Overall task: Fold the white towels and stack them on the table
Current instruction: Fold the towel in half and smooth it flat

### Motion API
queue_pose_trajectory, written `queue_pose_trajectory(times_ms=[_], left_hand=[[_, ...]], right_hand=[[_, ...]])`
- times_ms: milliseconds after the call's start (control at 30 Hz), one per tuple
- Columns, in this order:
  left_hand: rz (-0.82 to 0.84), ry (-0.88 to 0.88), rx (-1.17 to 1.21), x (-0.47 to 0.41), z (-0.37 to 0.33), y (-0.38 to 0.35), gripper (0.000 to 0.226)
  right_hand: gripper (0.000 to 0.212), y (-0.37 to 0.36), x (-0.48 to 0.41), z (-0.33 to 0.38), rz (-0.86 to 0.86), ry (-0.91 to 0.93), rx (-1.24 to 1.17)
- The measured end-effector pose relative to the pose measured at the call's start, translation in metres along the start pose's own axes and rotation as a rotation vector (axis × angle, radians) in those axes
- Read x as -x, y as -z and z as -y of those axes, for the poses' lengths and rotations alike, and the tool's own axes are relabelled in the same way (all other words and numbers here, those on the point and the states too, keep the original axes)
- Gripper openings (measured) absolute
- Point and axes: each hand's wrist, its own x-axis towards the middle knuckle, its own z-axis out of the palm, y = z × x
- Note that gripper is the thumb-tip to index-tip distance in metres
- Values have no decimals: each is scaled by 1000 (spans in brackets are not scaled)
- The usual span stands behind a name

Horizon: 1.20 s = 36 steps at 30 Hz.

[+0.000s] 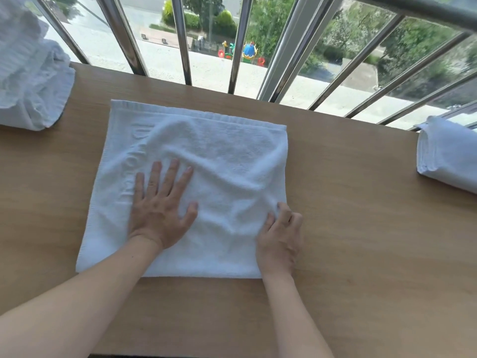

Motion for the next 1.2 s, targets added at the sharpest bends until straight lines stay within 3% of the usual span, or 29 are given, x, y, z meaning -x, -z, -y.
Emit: queue_pose_trajectory(times_ms=[167,267,333,433,533,633,1000,1133,1200], left_hand=[[44,3,-17,1,1,1,76],[85,-12,-50,2,4,1,75],[110,-22,-56,6,4,1,75],[126,-56,-65,15,2,1,75],[128,-74,-74,23,3,2,74],[117,-106,-66,26,5,4,75],[82,-131,-75,23,7,-1,76],[69,-117,-77,23,5,0,77],[68,-112,-85,22,4,1,77]], right_hand=[[28,13,9,-17,119,-16,112],[52,18,9,-25,165,-172,165],[62,21,8,-15,74,-171,123],[60,13,14,21,-22,153,70],[52,-10,19,52,188,462,31],[56,-30,1,50,451,539,113],[64,-42,-129,11,404,273,202],[63,-42,-129,24,349,161,253],[63,-45,-101,46,284,234,188]])
